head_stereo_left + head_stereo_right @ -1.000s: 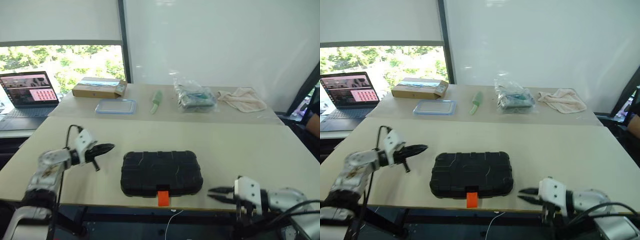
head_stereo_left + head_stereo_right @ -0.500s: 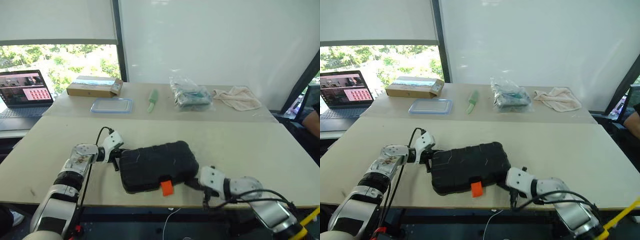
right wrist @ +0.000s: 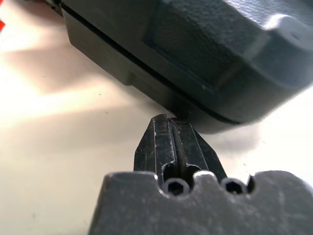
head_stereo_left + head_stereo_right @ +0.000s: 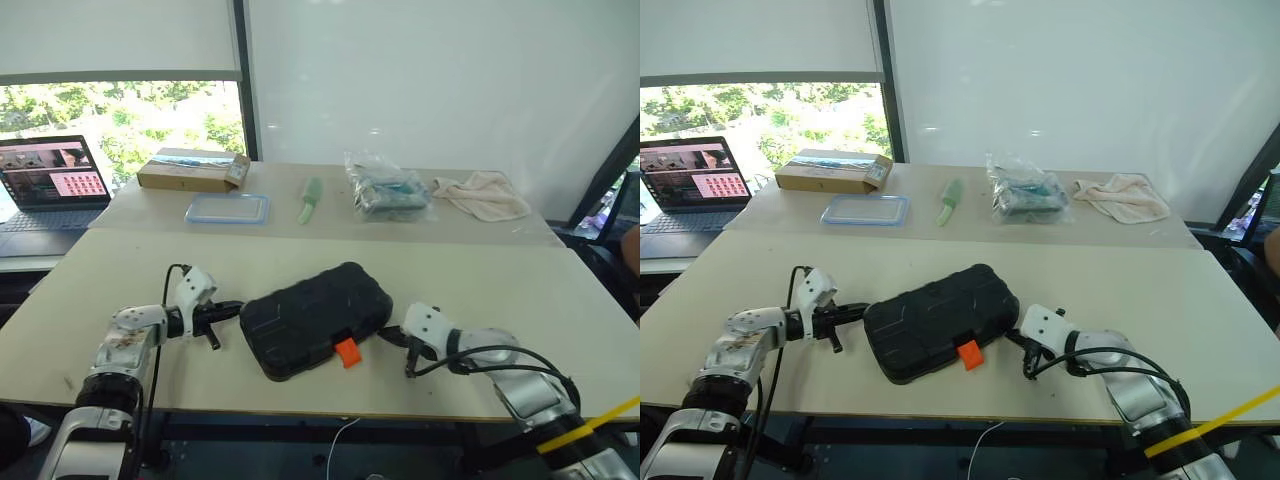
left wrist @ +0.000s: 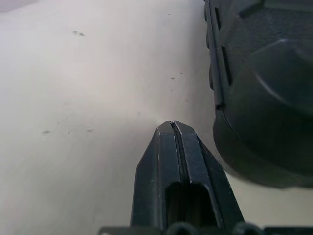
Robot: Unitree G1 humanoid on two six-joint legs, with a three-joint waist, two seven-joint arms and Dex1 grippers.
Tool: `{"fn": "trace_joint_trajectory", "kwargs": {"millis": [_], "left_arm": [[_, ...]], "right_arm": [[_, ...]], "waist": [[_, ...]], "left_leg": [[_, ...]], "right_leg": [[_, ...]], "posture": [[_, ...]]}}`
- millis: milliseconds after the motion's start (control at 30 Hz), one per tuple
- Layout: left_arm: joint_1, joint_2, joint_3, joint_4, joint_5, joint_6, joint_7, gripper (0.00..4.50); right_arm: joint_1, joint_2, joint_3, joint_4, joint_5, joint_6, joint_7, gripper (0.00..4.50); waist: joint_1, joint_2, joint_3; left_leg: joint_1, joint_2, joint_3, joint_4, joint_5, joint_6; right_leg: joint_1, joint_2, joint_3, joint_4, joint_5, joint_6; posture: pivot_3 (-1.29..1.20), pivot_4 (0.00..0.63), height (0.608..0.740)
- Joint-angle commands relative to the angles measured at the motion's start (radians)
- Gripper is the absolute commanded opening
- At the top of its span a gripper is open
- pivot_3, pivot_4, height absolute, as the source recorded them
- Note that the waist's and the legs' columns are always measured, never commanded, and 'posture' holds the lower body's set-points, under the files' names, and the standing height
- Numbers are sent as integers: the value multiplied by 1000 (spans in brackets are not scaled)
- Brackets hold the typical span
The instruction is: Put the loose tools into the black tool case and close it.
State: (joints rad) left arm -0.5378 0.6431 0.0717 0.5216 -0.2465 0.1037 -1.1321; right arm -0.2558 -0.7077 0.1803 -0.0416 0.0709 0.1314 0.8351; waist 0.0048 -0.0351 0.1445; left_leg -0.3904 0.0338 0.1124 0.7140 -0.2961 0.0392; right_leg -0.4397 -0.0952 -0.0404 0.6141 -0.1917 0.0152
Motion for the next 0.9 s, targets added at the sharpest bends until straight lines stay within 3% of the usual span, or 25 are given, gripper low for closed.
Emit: {"fn": "trace_joint_trajectory", "kwargs": {"millis": [33, 133, 267, 367, 533, 700, 733, 900], "left_arm": [[-78, 34, 11, -154, -96, 47, -120, 0], [-128, 10, -56, -209, -89, 102, -147, 0], [-195, -51, -160, -217, -30, 116, -151, 0], [-230, -102, -231, -175, 25, 75, -148, 0], [-257, -148, -306, -101, 105, 1, -144, 0], [-272, -186, -325, -57, 152, -19, -104, 0], [-271, -191, -328, -53, 161, -19, -96, 0], [-247, -189, -339, -47, 187, -27, -81, 0]], "right_arm": [[144, -57, -140, -266, 197, 81, 86, 18], [207, -61, -159, -398, 276, 169, 85, 18], [211, -20, -169, -506, 359, 376, -25, 18], [224, 15, -159, -578, 402, 484, -93, 820], [266, 41, -162, -680, 440, 645, -203, 2525], [227, 169, -194, -750, 536, 839, -379, 4256], [215, 198, -195, -759, 550, 868, -411, 4464], [173, 264, -146, -757, 536, 942, -513, 4464]], "waist": [[11, 0, 0], [12, 0, 0], [7, 0, 0], [4, 0, 0], [6, 0, 0], [7, 0, 0], [7, 0, 0], [6, 0, 0]], "left_leg": [[-1, 0, -1, 0, 0, 0], [-1, 0, -1, 1, 0, 0], [3, -2, -1, 2, -5, 9], [3, -2, -1, 2, -5, 8], [1, -2, -1, 1, -4, 7], [1, -2, -2, 2, -5, 8], [1, -2, -2, 2, -5, 9], [1, -1, -2, 2, -5, 9]], "right_leg": [[0, 0, -1, -1, 0, 0], [1, 0, -1, -1, 0, 1], [6, 0, 0, -2, 1, 2], [5, 2, 1, -1, 1, 1], [2, 3, 1, -1, 0, 0], [3, 2, 1, -1, 0, 0], [3, 2, 1, -1, 0, 0], [3, 2, 1, -1, 0, 0]], "posture": [[0, 150, 740], [0, 150, 740], [0, 150, 740], [0, 150, 740], [0, 150, 740], [0, 150, 740], [0, 150, 740], [0, 150, 740]]}}
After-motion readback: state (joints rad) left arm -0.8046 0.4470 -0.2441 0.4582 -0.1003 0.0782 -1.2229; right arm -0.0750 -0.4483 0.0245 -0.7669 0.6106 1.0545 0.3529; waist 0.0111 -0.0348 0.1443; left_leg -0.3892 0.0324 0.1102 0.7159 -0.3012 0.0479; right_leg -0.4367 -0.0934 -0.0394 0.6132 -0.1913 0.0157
